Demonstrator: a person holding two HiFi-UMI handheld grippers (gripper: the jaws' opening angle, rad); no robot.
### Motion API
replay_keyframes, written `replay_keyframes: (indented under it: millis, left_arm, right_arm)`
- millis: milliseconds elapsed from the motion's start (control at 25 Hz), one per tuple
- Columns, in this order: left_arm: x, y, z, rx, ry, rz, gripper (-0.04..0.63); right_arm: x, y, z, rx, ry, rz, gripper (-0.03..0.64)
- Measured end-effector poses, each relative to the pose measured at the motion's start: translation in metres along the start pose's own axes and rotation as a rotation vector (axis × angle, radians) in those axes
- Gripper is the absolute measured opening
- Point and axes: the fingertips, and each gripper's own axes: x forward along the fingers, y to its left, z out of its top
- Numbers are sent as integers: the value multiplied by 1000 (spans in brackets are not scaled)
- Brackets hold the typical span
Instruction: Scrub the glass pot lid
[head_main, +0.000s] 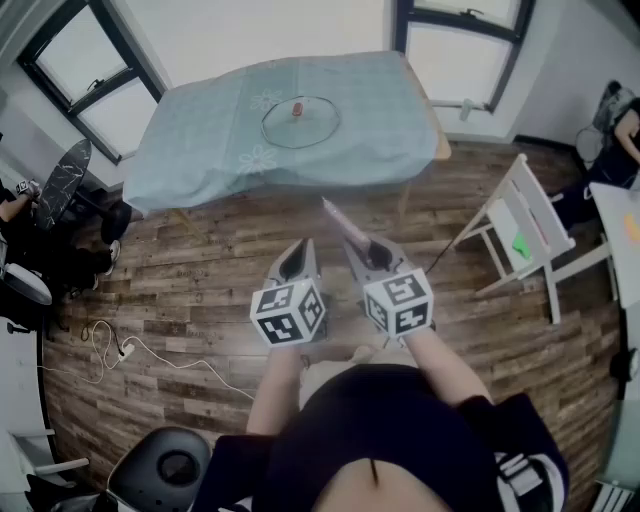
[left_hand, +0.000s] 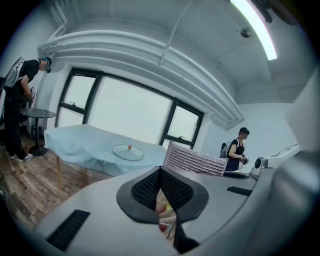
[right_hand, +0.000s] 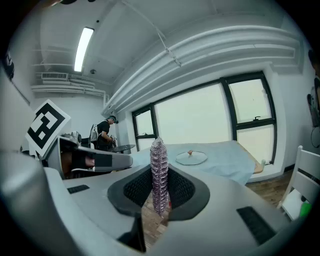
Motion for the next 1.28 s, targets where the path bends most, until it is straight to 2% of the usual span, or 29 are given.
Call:
replay_keyframes:
  millis: [880,1280]
  left_arm:
    - [23,-9,-5,-32,24,1,0]
    - [25,-7,-10,-51,24,35,0]
  right_arm:
    - [8,-16,-2,5,20,21,80]
    - [9,-22,-4,32,28,49,80]
